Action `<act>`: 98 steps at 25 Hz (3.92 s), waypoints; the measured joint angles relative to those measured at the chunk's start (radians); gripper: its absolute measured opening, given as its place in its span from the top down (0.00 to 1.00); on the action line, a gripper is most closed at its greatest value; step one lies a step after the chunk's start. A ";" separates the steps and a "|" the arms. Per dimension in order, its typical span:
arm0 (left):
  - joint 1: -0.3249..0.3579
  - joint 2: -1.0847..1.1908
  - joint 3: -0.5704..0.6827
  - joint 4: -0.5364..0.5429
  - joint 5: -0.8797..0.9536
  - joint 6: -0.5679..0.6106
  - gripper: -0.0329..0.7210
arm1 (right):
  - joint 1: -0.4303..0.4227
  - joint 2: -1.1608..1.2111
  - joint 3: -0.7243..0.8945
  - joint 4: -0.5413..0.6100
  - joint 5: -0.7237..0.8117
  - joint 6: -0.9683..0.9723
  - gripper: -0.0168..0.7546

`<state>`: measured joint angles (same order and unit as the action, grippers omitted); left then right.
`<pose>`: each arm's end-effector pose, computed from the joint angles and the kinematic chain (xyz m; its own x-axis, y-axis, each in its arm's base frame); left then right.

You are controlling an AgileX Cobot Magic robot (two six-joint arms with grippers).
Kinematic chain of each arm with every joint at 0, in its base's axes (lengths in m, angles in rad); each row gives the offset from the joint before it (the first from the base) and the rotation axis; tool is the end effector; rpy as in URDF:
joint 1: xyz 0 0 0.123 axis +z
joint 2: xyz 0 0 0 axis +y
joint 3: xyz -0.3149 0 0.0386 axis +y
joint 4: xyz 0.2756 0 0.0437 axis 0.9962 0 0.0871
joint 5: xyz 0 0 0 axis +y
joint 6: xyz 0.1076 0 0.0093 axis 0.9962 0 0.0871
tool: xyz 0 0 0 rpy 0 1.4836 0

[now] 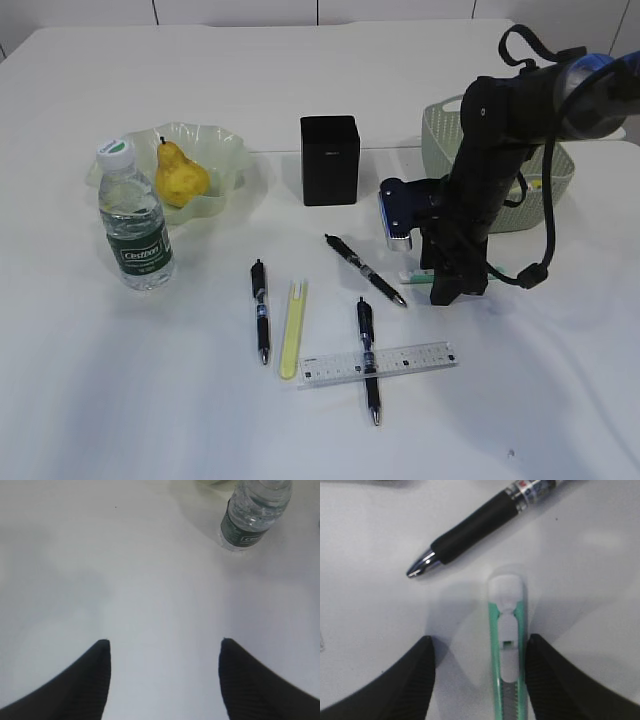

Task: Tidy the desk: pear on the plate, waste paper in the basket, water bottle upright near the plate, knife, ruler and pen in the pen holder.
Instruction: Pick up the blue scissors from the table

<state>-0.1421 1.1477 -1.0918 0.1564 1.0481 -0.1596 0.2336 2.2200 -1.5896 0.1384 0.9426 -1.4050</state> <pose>0.2399 -0.0196 0.3635 -0.8419 0.0394 -0.5381 0.0013 0.9975 0.0711 0.4632 0.1226 0.1164 -0.0049 -0.9915 -0.1297 -0.9981 0.0127 -0.0595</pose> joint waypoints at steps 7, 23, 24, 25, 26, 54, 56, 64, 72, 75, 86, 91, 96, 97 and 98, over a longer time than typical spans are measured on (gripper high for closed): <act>0.000 0.000 0.000 0.000 0.000 0.000 0.33 | 0.000 0.002 0.000 0.033 0.022 0.024 0.38; 0.000 0.000 0.000 0.000 0.000 0.000 0.33 | 0.000 0.003 0.000 0.046 0.031 0.066 0.38; 0.000 0.000 0.000 0.000 0.000 0.000 0.33 | 0.000 0.003 0.000 0.045 0.031 0.066 0.38; 0.000 0.000 0.000 0.000 0.000 0.000 0.33 | 0.000 0.003 0.000 0.047 0.031 0.066 0.38; 0.000 0.000 0.000 0.000 0.000 0.000 0.33 | 0.000 0.003 0.000 0.047 0.031 0.066 0.38; 0.000 0.000 0.000 0.000 0.037 0.000 0.33 | 0.000 0.003 0.000 0.055 0.004 0.095 0.72; 0.000 0.000 0.000 0.000 0.037 0.000 0.33 | 0.000 0.003 0.000 0.055 -0.022 0.154 0.73; 0.000 0.000 0.000 0.000 0.040 0.000 0.33 | 0.000 0.003 0.000 0.058 -0.061 0.249 0.73; 0.000 0.000 0.000 -0.003 0.059 0.000 0.34 | 0.000 0.006 0.000 0.090 -0.064 0.267 0.73; 0.000 0.000 0.000 -0.004 0.059 0.000 0.35 | 0.000 0.006 0.000 0.093 -0.064 0.317 0.73; 0.000 0.000 0.000 -0.009 0.064 0.000 0.35 | 0.000 0.006 -0.008 0.093 0.015 0.469 0.73; 0.000 0.000 0.000 -0.009 0.066 0.000 0.35 | 0.000 0.008 -0.024 0.099 0.070 0.476 0.73; 0.000 0.000 0.000 -0.016 0.066 0.000 0.35 | 0.000 0.013 -0.114 0.109 0.145 0.602 0.73; 0.000 0.000 0.000 -0.018 0.067 0.000 0.35 | 0.000 0.013 -0.139 0.111 0.162 0.639 0.73; 0.000 0.000 0.000 -0.021 0.067 0.000 0.35 | 0.000 0.013 -0.162 0.119 0.180 0.671 0.73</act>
<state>-0.1421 1.1477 -1.0918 0.1358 1.1148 -0.1596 0.2336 2.2329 -1.7519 0.2570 1.1228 -0.7340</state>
